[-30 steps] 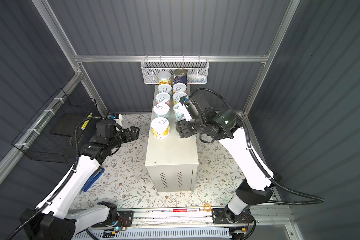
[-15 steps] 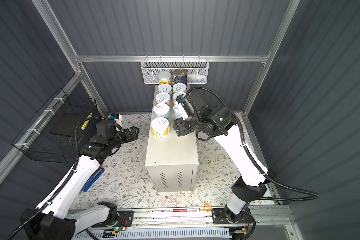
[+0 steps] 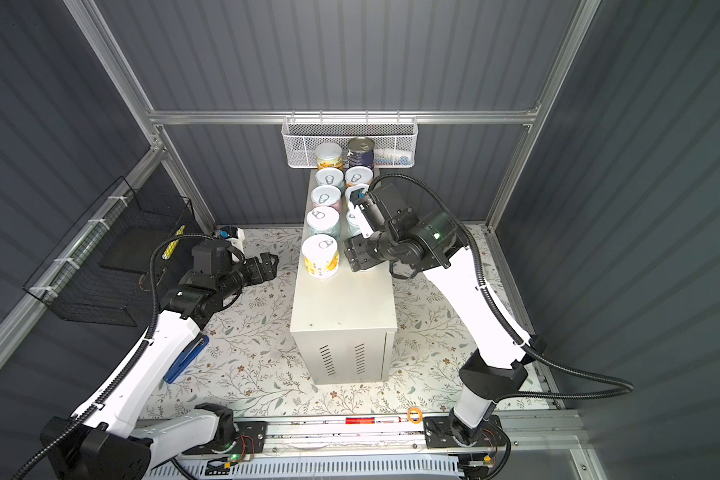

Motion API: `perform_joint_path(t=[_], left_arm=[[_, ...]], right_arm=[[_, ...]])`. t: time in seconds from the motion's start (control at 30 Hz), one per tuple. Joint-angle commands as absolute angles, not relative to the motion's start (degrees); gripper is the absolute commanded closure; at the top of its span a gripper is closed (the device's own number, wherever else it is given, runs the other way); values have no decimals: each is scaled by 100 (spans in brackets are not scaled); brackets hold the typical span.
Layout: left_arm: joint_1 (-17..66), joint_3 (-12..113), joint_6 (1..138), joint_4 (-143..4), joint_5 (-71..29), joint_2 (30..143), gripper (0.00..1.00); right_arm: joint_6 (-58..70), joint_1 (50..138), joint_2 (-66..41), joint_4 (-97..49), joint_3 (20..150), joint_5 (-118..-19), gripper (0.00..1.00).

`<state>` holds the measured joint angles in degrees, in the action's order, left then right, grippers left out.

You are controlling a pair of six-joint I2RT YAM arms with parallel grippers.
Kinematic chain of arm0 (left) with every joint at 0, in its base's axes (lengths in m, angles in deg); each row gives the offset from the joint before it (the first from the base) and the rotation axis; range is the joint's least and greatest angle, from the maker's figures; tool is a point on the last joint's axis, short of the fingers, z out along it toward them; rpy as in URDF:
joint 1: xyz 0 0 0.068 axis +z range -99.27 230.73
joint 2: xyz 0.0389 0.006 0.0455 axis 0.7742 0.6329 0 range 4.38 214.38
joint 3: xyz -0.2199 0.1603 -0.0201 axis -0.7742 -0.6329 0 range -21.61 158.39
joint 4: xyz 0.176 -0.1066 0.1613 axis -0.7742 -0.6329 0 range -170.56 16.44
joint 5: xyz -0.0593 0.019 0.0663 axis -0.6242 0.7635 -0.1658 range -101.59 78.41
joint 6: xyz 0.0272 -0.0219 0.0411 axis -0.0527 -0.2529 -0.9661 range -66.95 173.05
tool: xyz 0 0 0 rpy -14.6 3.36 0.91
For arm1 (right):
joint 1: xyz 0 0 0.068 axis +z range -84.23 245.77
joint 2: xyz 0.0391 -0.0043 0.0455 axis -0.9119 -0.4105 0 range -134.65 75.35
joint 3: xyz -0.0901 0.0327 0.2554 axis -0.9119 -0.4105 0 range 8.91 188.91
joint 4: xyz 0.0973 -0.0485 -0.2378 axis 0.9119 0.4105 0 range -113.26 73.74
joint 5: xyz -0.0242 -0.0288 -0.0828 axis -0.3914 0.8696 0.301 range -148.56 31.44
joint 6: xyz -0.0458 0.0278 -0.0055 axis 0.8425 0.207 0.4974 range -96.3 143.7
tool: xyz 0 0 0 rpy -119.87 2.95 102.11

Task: Place and organize the canned foods onto the counter
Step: 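Carry the can over the cabinet top and lower it beside the yellow can, then open the right gripper and withdraw it from the cabinet top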

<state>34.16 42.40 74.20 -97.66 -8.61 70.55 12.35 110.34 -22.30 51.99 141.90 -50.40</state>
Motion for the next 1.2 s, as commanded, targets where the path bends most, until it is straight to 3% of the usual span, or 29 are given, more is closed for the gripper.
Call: perform_joint_path(t=[0.0, 0.3, 0.83, 1.17], left_arm=[[3365, 4211, 7319, -9673, -860, 7100, 4], [3360, 4246, 7291, -9661, -883, 7163, 4], [3360, 4325, 7243, -9593, -924, 7323, 4], [3361, 4397, 7247, -9650, -770, 7368, 4]], right_arm=[[1289, 11050, -2246, 5216, 14394, -4954, 18], [1293, 11050, -2260, 5246, 14552, -5007, 11], [1293, 11051, -2005, 4996, 14704, -5024, 8], [1546, 10952, -1250, 4387, 14177, -3923, 1]])
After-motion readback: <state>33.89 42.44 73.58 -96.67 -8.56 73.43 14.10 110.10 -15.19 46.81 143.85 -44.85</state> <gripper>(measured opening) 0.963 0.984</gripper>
